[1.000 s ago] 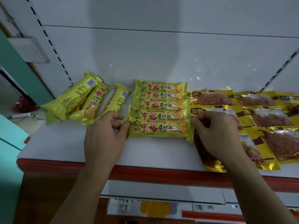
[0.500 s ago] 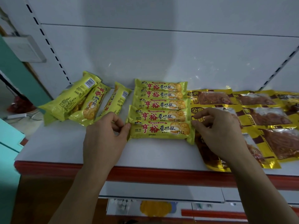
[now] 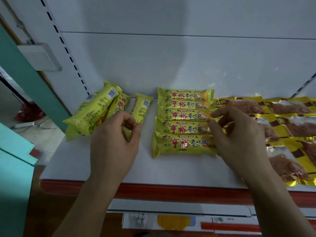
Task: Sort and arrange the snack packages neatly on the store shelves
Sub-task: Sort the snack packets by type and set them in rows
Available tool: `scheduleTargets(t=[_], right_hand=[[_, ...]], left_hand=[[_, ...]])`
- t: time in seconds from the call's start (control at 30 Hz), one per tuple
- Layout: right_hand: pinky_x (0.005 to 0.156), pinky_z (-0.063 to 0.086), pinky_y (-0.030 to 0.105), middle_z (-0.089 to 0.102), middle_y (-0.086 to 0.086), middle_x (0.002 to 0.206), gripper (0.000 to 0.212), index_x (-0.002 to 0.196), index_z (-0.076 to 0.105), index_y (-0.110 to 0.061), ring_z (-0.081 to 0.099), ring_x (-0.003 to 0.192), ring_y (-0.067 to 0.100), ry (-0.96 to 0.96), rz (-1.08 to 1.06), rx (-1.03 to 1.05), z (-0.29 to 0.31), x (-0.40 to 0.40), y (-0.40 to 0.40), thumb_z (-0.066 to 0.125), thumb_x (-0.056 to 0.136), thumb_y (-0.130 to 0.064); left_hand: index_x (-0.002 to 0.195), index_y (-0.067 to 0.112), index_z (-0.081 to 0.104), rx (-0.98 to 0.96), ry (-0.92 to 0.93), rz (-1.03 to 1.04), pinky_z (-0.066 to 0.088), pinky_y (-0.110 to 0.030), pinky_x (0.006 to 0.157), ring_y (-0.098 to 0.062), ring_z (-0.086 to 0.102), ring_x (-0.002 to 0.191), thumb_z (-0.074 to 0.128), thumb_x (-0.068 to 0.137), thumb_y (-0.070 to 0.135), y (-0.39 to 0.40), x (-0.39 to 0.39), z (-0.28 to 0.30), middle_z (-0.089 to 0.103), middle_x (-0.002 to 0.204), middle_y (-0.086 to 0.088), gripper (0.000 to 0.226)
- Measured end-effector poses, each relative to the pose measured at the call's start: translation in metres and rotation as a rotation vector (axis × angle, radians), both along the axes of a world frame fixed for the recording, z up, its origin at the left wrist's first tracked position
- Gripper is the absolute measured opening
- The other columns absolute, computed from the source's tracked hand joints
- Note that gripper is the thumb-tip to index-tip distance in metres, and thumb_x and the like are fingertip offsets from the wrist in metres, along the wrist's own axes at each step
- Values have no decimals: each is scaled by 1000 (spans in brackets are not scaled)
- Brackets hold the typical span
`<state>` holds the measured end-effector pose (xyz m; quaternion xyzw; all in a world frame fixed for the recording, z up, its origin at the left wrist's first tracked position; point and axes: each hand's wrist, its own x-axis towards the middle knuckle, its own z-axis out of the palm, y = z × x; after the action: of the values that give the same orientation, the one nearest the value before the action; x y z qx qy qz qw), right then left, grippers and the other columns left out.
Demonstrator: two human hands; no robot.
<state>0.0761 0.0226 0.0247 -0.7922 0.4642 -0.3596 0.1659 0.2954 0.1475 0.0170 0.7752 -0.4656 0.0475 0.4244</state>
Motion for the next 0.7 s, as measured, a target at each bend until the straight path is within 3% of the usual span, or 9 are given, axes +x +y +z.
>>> scheduleTargets(t=[0.13, 0.2, 0.27, 0.37, 0.43, 0.5, 0.6, 0.63, 0.7], right_hand=[[60, 34, 11, 61, -12, 79, 10, 101, 65, -27, 54, 71, 1, 37, 119, 6, 7, 40, 6, 69, 92, -25], [60, 33, 14, 61, -14, 78, 10, 101, 65, -27, 53, 70, -1, 26, 136, -2, 11, 54, 8, 69, 92, -25], [60, 34, 22, 60, -14, 76, 11, 100, 66, -27, 53, 69, -1, 5, 134, -23, 14, 63, 8, 69, 91, -23], [63, 40, 27, 61, -14, 75, 12, 100, 66, -27, 57, 70, 2, -20, 114, -23, 16, 72, 8, 67, 90, -20], [64, 43, 22, 63, -12, 76, 14, 101, 67, -27, 60, 72, 5, -51, 106, 12, 18, 80, 7, 65, 92, -17], [66, 46, 21, 67, -11, 79, 14, 104, 68, -26, 63, 74, 5, -103, 116, 72, 18, 91, 5, 64, 93, -19], [76, 57, 41, 73, -8, 83, 19, 111, 67, -29, 71, 80, 9, -235, 238, 280, 17, 108, 7, 62, 94, -35], [78, 57, 48, 75, -6, 86, 22, 114, 66, -31, 72, 83, 12, -281, 296, 345, 17, 112, 10, 61, 94, -38], [81, 57, 54, 77, -1, 90, 25, 119, 62, -34, 74, 88, 19, -357, 373, 404, 20, 117, 17, 61, 95, -40]], left_hand=[[115, 24, 57, 319, -151, -84, 44, -30, 73, -18, 57, 96, 76, 84, 39, -23, 20, 5, 51, 115, 3, 39], [121, 25, 51, 471, -184, -120, 44, -32, 77, -23, 58, 104, 76, 84, 37, -34, 25, 6, 46, 122, 0, 47], [119, 25, 50, 462, -208, -137, 40, -30, 74, -25, 59, 102, 72, 85, 27, -39, 30, 6, 46, 117, -1, 40], [111, 23, 56, 249, -96, -125, 38, -28, 73, -20, 58, 94, 68, 85, 22, -35, 45, 15, 58, 107, 2, 29], [112, 23, 59, 57, 92, -130, 46, -29, 79, -11, 61, 94, 67, 88, 20, -27, 55, 18, 65, 104, 7, 26], [115, 23, 59, -93, 436, -199, 54, -36, 89, -9, 67, 100, 63, 93, 18, -20, 57, 20, 70, 107, 6, 23], [122, 13, 59, -322, 1186, -390, 54, -49, 96, -37, 71, 105, 57, 97, 10, -18, 50, 22, 74, 111, -16, 25], [124, 12, 61, -329, 1301, -423, 54, -49, 94, -38, 71, 107, 57, 97, 12, -18, 47, 22, 74, 112, -18, 28], [122, 15, 66, -241, 1211, -463, 57, -43, 87, -29, 73, 102, 57, 95, 15, -17, 42, 20, 76, 107, -15, 28]])
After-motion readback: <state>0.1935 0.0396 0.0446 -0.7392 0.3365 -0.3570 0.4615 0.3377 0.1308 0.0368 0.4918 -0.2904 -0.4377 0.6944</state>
